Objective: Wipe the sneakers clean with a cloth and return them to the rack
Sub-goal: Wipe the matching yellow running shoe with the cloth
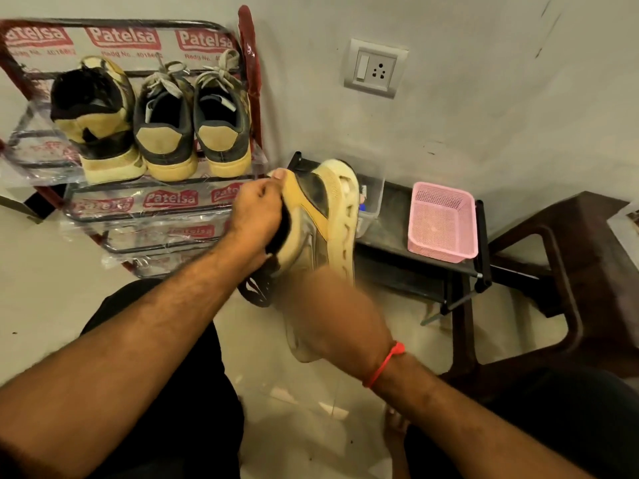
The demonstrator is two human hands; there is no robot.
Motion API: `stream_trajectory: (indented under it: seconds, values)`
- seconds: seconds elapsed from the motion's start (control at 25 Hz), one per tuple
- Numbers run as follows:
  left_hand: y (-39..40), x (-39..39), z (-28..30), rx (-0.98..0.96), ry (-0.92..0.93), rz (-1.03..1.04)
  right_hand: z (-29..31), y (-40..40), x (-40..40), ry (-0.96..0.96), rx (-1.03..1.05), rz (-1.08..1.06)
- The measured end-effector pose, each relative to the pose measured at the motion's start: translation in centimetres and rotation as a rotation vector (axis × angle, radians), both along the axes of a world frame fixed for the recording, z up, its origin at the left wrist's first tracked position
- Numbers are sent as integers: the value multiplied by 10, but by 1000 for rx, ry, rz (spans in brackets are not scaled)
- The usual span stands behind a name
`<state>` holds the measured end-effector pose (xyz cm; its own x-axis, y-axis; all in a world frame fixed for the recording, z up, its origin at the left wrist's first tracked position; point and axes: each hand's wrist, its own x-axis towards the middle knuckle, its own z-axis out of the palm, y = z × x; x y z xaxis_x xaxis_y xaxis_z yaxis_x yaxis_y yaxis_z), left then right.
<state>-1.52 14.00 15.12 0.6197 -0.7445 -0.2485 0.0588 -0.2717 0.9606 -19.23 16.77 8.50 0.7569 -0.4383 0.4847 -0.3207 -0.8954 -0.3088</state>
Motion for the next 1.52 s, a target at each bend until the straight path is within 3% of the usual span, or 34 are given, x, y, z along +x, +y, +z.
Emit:
stream_trajectory:
  seconds: [0.08, 0.16, 0.32, 0.44, 0.6, 0.8, 1.0, 1.08, 1.2, 1.36, 1.52]
  values:
    - [0, 11, 0, 28, 63, 91, -10, 8, 1, 93, -97, 111]
    - [0, 13, -5, 92, 38, 41, -2, -6, 1, 55, -142, 102]
    - [4, -6, -17, 109, -87, -233, 33, -65, -5, -230, 89, -224]
    - [1, -15, -15, 82, -102, -204, 35, -72, -5, -283, 215, -384]
    - [-2, -2, -1, 80, 210, 121, 20, -33, -1, -151, 286, -299]
    - [1, 19, -8, 134, 233, 185, 16, -20, -5, 92, 293, -145]
    - [-1, -8, -14, 111, 130, -75, 33, -55, -8, -205, 286, -286]
    - [-4, -13, -14, 86, 115, -52, 32, -57, -9, -222, 320, -324]
    - [-11, 5, -9, 70, 254, 134, 16, -35, -11, -82, 199, -192]
    - [-6, 33, -10, 53, 359, 251, -2, -25, -17, 291, 33, 205]
    - [0, 41, -11, 40, 391, 296, 13, -34, -26, 511, 111, 359]
